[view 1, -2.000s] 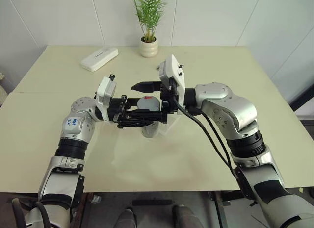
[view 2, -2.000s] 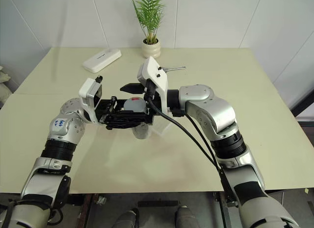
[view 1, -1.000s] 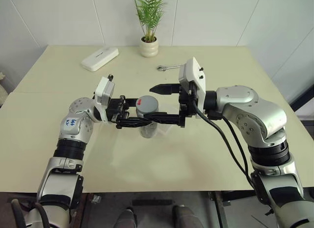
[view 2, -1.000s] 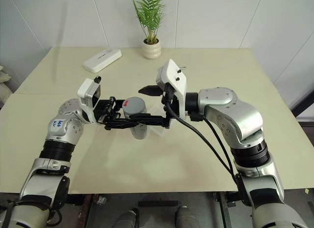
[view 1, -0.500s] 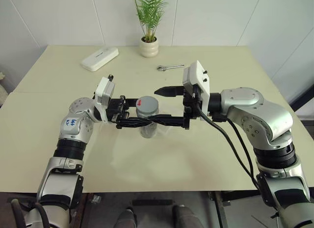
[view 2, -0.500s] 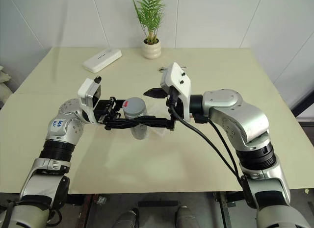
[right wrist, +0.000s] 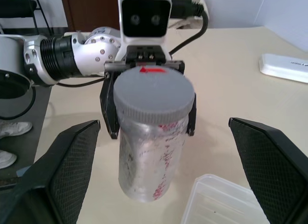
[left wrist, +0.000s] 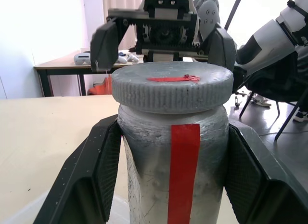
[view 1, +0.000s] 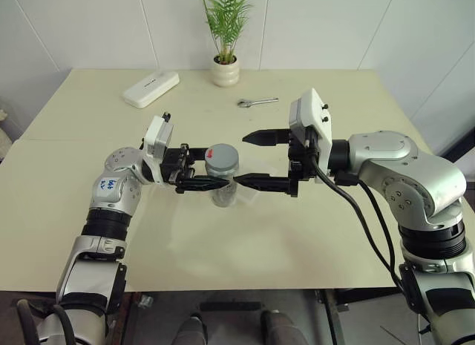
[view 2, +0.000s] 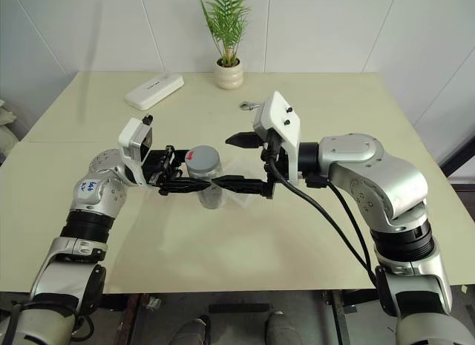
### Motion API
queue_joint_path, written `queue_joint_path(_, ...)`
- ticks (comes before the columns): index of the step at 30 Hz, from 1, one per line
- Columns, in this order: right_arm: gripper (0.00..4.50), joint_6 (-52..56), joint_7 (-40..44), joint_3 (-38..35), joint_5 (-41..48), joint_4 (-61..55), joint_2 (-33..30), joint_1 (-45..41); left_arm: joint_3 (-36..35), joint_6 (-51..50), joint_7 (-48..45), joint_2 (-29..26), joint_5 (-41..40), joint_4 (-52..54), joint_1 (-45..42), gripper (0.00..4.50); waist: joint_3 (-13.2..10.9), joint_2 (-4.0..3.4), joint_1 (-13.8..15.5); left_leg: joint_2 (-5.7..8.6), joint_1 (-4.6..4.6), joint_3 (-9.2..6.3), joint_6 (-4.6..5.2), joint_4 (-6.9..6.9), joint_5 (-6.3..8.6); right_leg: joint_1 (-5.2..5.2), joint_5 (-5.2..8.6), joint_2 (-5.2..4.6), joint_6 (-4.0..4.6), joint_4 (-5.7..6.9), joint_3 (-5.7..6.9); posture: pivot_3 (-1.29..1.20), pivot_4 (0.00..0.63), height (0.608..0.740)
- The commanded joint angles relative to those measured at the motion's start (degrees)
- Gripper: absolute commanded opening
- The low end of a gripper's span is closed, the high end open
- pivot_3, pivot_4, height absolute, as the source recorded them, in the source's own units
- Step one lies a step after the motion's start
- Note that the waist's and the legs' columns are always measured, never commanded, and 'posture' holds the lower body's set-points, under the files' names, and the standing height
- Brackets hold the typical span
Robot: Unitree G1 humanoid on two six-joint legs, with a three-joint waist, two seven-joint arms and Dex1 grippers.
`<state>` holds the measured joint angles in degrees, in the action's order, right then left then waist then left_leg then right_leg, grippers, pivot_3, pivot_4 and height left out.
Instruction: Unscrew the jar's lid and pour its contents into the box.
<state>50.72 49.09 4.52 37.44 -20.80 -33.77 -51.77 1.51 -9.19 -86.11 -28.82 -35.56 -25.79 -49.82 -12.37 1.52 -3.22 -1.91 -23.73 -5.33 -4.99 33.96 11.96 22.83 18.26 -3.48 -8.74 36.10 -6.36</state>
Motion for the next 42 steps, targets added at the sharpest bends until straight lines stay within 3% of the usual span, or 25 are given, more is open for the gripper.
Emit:
queue_joint_path(1,4.50,-0.29,-1.65,-0.82,1.58,-1.06,2.59,-2.56,0.35,1.14,-6.39,0.32,-0.42,0.18,-1.84,2.60,0.00,0.00,-0.01,0.00,0.00,0.00,0.00,0.00,0.00,0.00,0.00,0.00,0.00,0.00,0.00,0.00,0.150,0.740)
queue_joint_path(19,4.50,-6.93,0.19,6.17,-4.72,7.22,10.38,-5.79,0.75,1.01,-6.39,0.42,-0.91,1.36,-1.49,2.60,0.00,0.00,-0.10,0.00,0.00,-0.02,0.00,0.01,0.00,0.00,0.00,0.00,0.00,0.04,0.02,0.00,0.150,0.740)
queue_joint_path(42,4.50,-6.26,1.88,4.34,-5.35,5.26,5.44,-3.94,0.65,1.16,-6.39,0.31,-0.67,1.21,-1.47,2.60,0.00,-0.01,-0.02,0.00,0.00,-0.02,0.00,0.01,0.00,0.00,0.00,0.00,0.00,0.04,0.02,0.00,0.150,0.740)
